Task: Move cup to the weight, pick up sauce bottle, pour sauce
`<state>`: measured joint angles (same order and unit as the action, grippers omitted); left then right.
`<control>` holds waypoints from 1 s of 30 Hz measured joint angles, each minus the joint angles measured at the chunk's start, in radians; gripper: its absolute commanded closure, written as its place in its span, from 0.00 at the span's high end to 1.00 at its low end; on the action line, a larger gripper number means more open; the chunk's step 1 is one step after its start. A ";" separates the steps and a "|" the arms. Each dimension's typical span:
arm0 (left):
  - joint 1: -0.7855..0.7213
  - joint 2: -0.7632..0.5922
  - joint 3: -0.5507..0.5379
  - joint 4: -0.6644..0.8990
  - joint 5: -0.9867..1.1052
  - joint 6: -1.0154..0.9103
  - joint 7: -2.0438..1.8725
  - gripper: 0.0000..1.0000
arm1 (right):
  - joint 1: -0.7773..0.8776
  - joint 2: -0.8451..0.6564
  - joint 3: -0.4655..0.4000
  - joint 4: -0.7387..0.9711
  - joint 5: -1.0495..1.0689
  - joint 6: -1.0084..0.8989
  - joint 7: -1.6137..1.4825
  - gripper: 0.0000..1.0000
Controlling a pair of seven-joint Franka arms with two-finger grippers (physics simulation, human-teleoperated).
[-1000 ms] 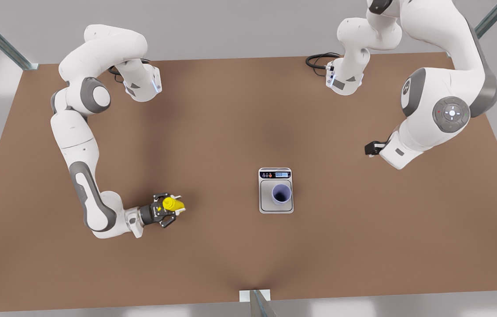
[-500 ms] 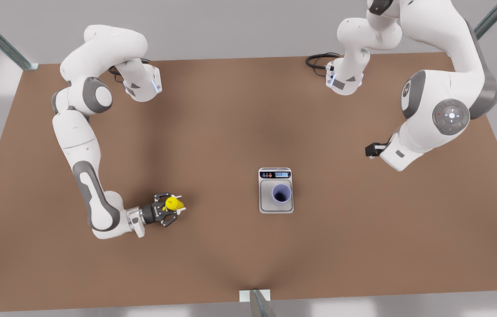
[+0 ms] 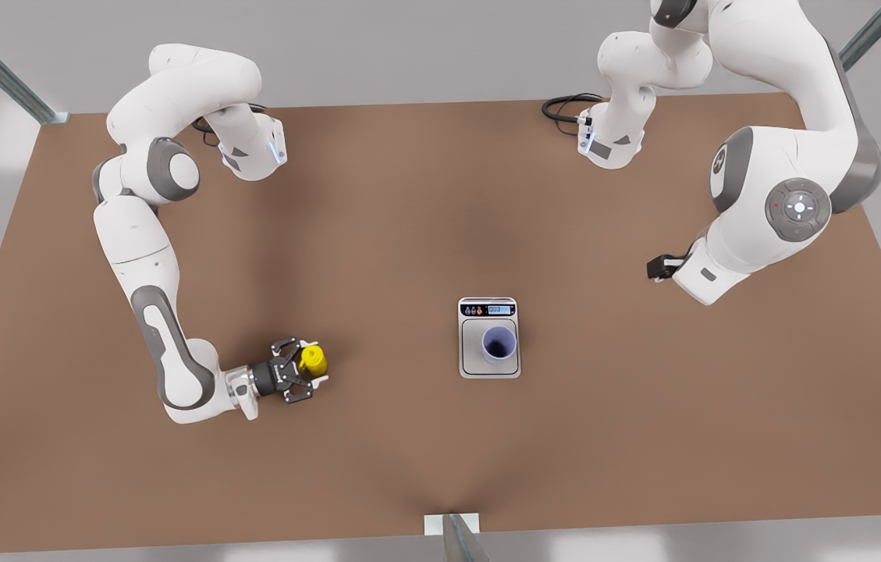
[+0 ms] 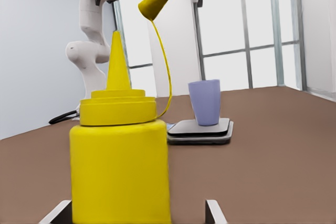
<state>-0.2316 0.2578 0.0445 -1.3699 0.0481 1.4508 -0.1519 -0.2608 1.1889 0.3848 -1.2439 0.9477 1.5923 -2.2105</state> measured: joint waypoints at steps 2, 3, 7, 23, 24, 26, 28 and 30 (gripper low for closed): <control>0.000 0.000 0.000 0.000 0.000 -0.001 0.000 1.00 | 0.000 0.000 -0.001 0.000 -0.001 0.000 0.000 1.00; 0.000 0.000 0.000 0.000 0.001 0.000 0.000 1.00 | 0.000 0.001 -0.001 0.000 -0.001 0.000 0.000 1.00; 0.000 0.000 0.000 0.000 0.001 -0.001 0.000 1.00 | -0.015 0.000 -0.001 -0.012 -0.014 -0.009 -0.002 1.00; -0.002 -0.002 0.000 0.000 0.001 -0.001 0.000 1.00 | -0.069 -0.409 -0.010 0.334 -0.544 -0.339 0.926 1.00; -0.002 -0.003 -0.001 0.000 0.001 -0.003 0.000 1.00 | 0.051 -0.521 -0.037 0.331 -0.667 -0.307 1.086 1.00; -0.001 -0.003 -0.002 0.000 0.001 -0.003 0.000 1.00 | 0.298 -0.626 -0.322 0.288 -0.775 -0.232 1.418 1.00; -0.002 -0.003 -0.002 0.000 0.001 -0.001 0.000 1.00 | 0.327 -0.819 -0.383 0.038 -0.916 -0.146 2.005 1.00; -0.002 -0.003 -0.002 0.000 0.001 -0.001 0.000 1.00 | 0.185 -0.914 -0.259 -0.040 -0.964 -0.188 2.282 1.00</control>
<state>-0.2332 0.2547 0.0429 -1.3699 0.0490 1.4496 -0.1519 -0.0754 0.2751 0.1253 -1.2842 -0.0164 1.4041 0.0717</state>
